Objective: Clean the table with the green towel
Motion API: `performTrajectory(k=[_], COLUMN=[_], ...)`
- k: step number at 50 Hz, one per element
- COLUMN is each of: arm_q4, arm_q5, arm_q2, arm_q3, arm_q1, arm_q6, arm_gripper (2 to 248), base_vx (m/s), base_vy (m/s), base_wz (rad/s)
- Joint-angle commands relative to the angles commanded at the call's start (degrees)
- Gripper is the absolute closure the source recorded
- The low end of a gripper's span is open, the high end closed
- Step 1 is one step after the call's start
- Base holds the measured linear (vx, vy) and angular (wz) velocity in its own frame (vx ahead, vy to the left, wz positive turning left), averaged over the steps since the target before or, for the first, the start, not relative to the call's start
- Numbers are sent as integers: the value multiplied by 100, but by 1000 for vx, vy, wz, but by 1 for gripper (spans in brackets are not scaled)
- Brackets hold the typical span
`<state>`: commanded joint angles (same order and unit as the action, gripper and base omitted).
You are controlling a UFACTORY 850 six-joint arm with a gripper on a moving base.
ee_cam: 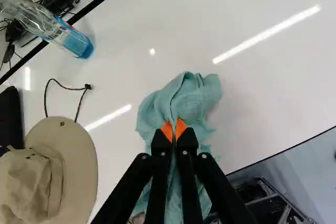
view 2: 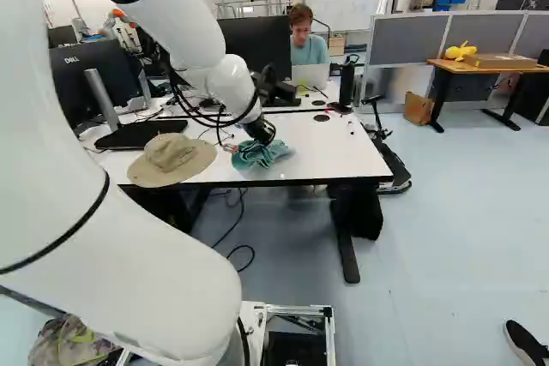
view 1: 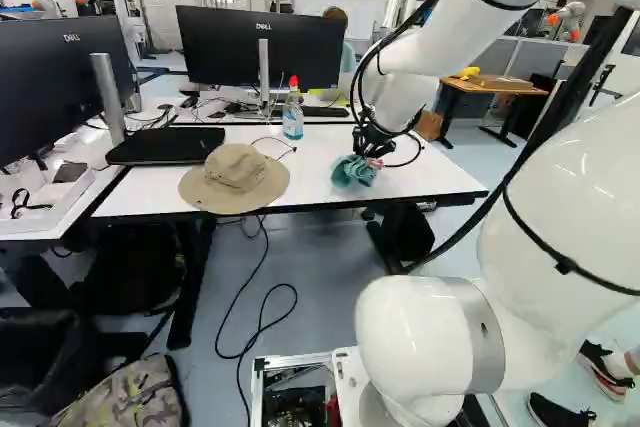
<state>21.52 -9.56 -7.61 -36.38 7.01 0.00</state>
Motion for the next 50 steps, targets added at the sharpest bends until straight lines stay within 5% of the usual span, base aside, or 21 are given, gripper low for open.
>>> performTrajectory(k=[50], arm_q4=[0], arm_q5=[0], arm_q2=[-16], arm_q3=[-291], arm_q1=[-29], arm_q6=[0], arm_gripper=[223], base_vx=[0], base_vy=[0], base_wz=[0])
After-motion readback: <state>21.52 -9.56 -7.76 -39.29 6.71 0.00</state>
